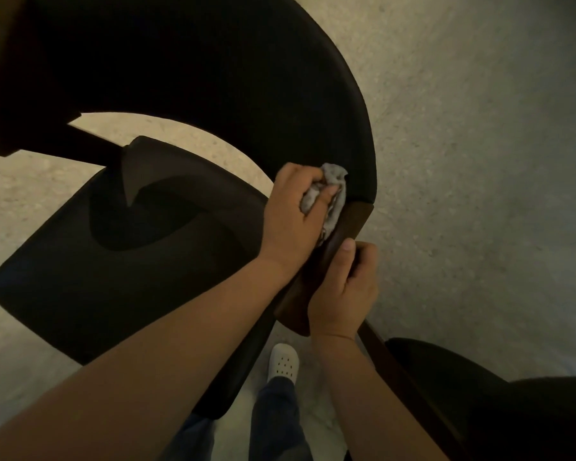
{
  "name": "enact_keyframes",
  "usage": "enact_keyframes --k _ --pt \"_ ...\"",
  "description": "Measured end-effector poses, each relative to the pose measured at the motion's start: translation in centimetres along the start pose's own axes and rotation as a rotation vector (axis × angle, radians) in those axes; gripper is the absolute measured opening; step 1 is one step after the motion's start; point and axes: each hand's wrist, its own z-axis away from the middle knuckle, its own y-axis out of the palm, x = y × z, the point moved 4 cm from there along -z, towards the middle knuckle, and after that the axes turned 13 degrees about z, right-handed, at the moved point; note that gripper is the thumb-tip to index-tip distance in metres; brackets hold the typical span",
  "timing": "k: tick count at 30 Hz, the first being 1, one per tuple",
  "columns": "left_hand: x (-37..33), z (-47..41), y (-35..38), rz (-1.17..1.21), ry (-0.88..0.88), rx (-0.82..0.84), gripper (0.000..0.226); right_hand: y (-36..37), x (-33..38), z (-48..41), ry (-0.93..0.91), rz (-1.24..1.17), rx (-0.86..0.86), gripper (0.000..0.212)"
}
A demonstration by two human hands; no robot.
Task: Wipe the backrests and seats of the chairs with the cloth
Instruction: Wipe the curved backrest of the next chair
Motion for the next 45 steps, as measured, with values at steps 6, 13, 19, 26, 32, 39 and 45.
enact_keyframes --k 6,13,19,26,32,39,45 --pt "4.6 2.0 -0.8 0.013 -0.231 -0.075 0.006 -0.1 0.0 0.1 -0.004 0.000 -0.014 0.029" --pt "9.1 2.8 -2.6 -0.074 -0.452 0.018 0.007 -0.2 0.4 0.1 -0.017 -0.012 -0.020 0.028" --pt "7.6 1.7 -5.2 -0.175 -0.483 -0.008 0.009 -0.3 0.3 0.1 -0.015 0.017 -0.008 0.032" --pt "-3.9 -2.8 -2.0 -0.055 0.045 0.075 0.013 -0.3 0.5 0.1 -0.014 0.049 -0.021 0.027" --pt "-4.8 -4.1 1.9 -0.273 0.136 0.178 0.034 0.0 -0.1 0.1 0.033 0.076 -0.011 0.036" --pt "-2.3 -3.4 -0.7 -0.178 0.021 -0.004 0.014 -0.1 0.3 0.0 0.002 0.057 0.006 0.034" --pt "0.2 -2.1 -4.0 -0.239 -0.159 -0.032 0.015 -0.3 0.5 0.1 -0.002 0.055 0.005 0.032"
